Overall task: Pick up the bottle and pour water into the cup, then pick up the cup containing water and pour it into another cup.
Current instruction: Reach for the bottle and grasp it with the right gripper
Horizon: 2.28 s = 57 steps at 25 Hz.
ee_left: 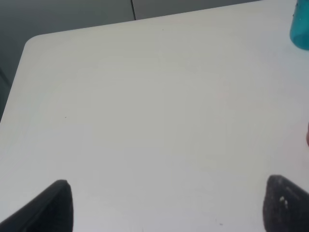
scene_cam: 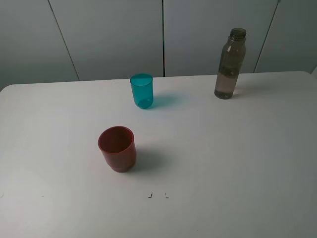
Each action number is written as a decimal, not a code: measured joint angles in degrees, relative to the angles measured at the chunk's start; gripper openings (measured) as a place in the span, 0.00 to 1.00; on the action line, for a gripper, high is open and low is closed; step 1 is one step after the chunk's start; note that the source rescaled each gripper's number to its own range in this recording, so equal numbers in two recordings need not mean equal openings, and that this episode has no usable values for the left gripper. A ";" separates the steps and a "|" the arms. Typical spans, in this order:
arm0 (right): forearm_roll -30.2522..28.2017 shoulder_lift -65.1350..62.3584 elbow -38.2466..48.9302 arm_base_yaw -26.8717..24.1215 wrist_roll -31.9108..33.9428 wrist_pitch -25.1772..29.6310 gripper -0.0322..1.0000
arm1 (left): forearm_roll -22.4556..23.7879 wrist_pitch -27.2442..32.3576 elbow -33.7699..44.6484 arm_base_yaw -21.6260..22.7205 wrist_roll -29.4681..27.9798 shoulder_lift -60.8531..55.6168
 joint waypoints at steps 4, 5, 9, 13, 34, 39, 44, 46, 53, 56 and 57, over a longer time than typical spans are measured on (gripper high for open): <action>0.00 0.00 0.00 0.00 0.00 0.00 1.00 | 0.00 0.00 0.00 0.00 0.00 0.00; 0.00 0.00 0.00 0.00 0.00 0.00 1.00 | 0.00 0.00 0.00 0.00 0.00 0.00; 0.00 0.00 0.00 0.00 0.00 0.00 1.00 | 0.00 0.00 0.00 0.00 0.39 0.00; 0.00 0.00 0.00 0.00 0.00 0.00 1.00 | 0.00 0.00 0.00 0.00 0.39 0.00; 3.60 10.30 -1.67 0.00 0.20 -8.34 1.00 | 0.00 0.00 0.00 0.00 0.39 0.00; 4.92 21.41 -1.75 0.00 0.20 -21.47 1.00 | 0.00 0.00 0.00 0.00 0.39 0.00; 8.17 36.41 -1.75 0.00 -3.10 -31.21 1.00 | 0.00 0.00 0.00 0.00 0.39 0.00; 10.97 42.81 -1.75 0.00 -7.30 -34.42 1.00 | 0.00 0.00 0.00 0.00 0.39 0.00; 21.35 65.34 -1.75 4.15 -20.74 -49.09 1.00 | 0.00 0.00 0.00 0.00 0.39 0.00; 22.24 73.26 -1.75 4.95 -21.97 -57.30 1.00 | 0.00 0.00 0.00 0.00 0.39 0.00; 22.24 75.55 -1.75 4.95 -21.97 -60.14 1.00 | 0.00 0.00 0.00 0.00 0.39 0.00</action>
